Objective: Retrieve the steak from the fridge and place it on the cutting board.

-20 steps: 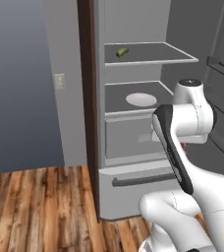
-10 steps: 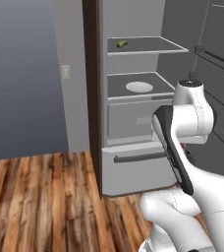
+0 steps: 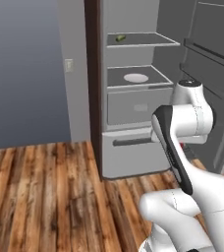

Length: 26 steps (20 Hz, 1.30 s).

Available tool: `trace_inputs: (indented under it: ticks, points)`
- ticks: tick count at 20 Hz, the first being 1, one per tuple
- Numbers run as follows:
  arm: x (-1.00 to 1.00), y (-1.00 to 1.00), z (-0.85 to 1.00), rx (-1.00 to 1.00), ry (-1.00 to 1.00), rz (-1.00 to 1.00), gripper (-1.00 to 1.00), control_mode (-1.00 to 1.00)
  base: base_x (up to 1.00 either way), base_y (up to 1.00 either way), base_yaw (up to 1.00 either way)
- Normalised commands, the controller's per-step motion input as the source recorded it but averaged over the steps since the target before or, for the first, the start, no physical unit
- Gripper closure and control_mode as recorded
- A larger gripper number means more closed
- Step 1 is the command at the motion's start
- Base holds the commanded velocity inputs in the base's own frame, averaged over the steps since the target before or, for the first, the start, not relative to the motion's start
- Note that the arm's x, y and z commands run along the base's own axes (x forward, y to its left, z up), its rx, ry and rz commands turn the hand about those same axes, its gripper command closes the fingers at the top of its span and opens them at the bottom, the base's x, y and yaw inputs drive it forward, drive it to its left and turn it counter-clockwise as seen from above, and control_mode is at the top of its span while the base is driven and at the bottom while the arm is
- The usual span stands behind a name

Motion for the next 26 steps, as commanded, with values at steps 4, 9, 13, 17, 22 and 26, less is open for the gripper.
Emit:
trace_inputs:
  ticks: [4, 9, 13, 17, 22, 26]
  points:
    - [0.0, 0.0, 0.0, 0.0, 0.0, 0.0, 1.0, 1.0, -0.72, 0.26, 0.0]
    - [0.0, 0.0, 0.0, 0.0, 0.0, 0.0, 1.0, 1.0, -0.33, 0.28, 0.02]
    - [0.0, 0.0, 0.0, 0.0, 0.0, 0.0, 1.0, 1.0, -0.19, 0.29, 0.16]
    - [0.0, 0.0, 0.0, 0.0, 0.0, 0.0, 1.0, 1.0, -0.03, 0.35, 0.33]
    - [0.0, 0.0, 0.0, 0.0, 0.0, 0.0, 1.0, 1.0, -0.01, 0.42, 0.4]
    - [0.0, 0.0, 0.0, 0.0, 0.0, 0.0, 1.0, 1.0, -0.07, 0.38, 0.47]
